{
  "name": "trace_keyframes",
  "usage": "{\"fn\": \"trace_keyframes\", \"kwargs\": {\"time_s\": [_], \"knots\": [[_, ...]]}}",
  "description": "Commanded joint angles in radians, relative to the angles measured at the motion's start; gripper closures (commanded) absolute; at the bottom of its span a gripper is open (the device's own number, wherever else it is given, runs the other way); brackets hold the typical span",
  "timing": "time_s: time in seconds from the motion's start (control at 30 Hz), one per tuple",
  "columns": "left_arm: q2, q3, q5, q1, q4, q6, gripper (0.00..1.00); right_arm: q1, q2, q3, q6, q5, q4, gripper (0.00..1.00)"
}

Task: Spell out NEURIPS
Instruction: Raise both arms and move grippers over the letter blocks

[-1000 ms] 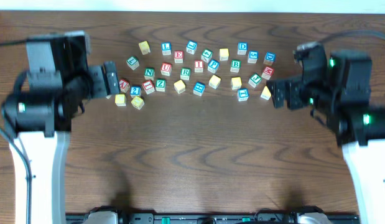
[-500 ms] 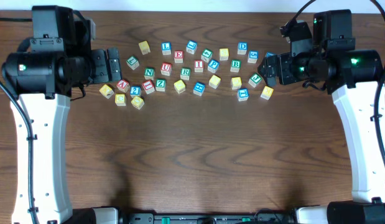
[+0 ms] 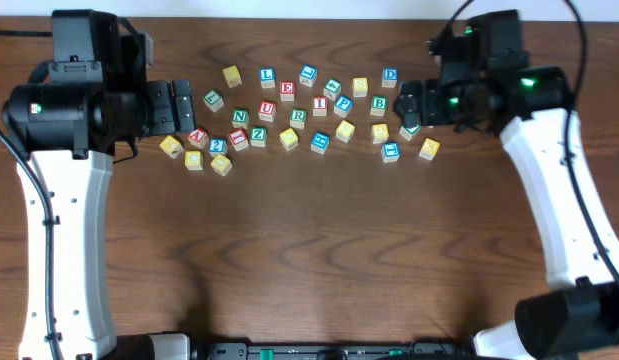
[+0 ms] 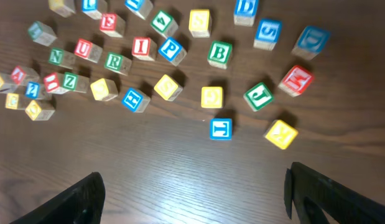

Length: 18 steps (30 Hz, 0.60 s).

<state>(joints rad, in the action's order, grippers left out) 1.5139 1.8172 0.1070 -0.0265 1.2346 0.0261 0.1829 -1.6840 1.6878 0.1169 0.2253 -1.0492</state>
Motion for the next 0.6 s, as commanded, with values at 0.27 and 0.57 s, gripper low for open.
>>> {"fn": "trace_keyframes", "kwargs": {"time_s": [0.27,0.57], "knots": [[0.005,0.008,0.013,-0.006,0.007,0.066,0.04,0.109,-0.120,0.018,0.183,-0.122,0.063,0.16],[0.014,0.006,0.013,-0.006,-0.002,0.114,0.06,0.138,-0.151,0.018,0.183,-0.122,0.112,0.15]]}}
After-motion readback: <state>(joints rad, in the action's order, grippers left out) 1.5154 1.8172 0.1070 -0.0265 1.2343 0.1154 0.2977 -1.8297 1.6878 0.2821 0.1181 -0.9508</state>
